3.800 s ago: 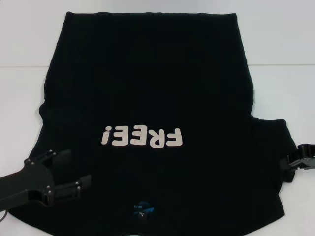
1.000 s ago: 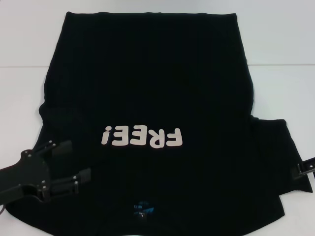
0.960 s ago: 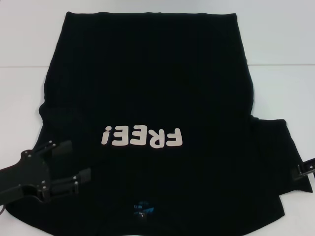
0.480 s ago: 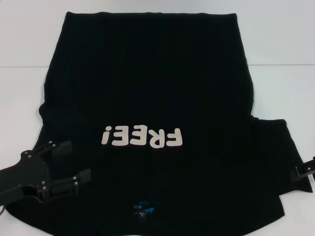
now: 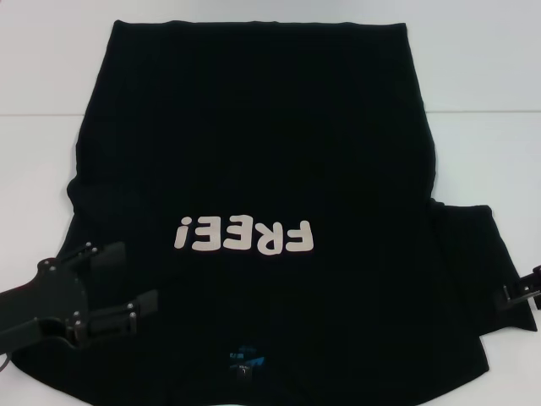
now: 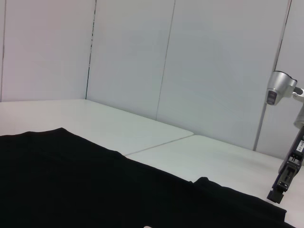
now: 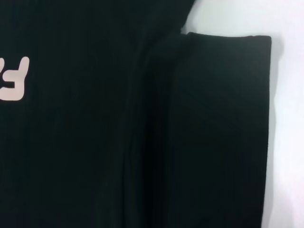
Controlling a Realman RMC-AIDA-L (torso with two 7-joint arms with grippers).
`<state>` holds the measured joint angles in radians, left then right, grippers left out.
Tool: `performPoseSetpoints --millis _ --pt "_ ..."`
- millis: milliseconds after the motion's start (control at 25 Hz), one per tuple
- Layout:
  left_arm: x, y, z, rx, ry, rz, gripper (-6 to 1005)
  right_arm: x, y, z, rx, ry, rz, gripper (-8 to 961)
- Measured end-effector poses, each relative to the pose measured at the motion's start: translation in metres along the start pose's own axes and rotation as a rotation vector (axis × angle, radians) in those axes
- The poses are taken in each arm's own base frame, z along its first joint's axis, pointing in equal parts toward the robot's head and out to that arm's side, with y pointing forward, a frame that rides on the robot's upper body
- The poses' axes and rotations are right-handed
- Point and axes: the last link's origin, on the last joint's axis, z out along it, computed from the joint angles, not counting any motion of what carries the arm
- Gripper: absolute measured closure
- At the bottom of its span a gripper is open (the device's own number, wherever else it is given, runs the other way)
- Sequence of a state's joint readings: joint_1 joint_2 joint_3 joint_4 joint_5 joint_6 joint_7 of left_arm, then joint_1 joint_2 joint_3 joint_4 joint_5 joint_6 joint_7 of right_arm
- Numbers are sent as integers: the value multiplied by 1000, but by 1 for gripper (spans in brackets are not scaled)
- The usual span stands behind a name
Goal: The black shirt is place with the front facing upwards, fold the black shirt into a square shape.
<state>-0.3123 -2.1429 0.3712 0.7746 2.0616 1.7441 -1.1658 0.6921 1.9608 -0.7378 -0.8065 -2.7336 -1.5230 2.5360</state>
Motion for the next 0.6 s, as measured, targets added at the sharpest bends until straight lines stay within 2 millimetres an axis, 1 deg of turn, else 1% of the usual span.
performPoseSetpoints --millis 600 --pt "1 0 1 -1 1 2 64 -1 4 4 0 12 -7 135"
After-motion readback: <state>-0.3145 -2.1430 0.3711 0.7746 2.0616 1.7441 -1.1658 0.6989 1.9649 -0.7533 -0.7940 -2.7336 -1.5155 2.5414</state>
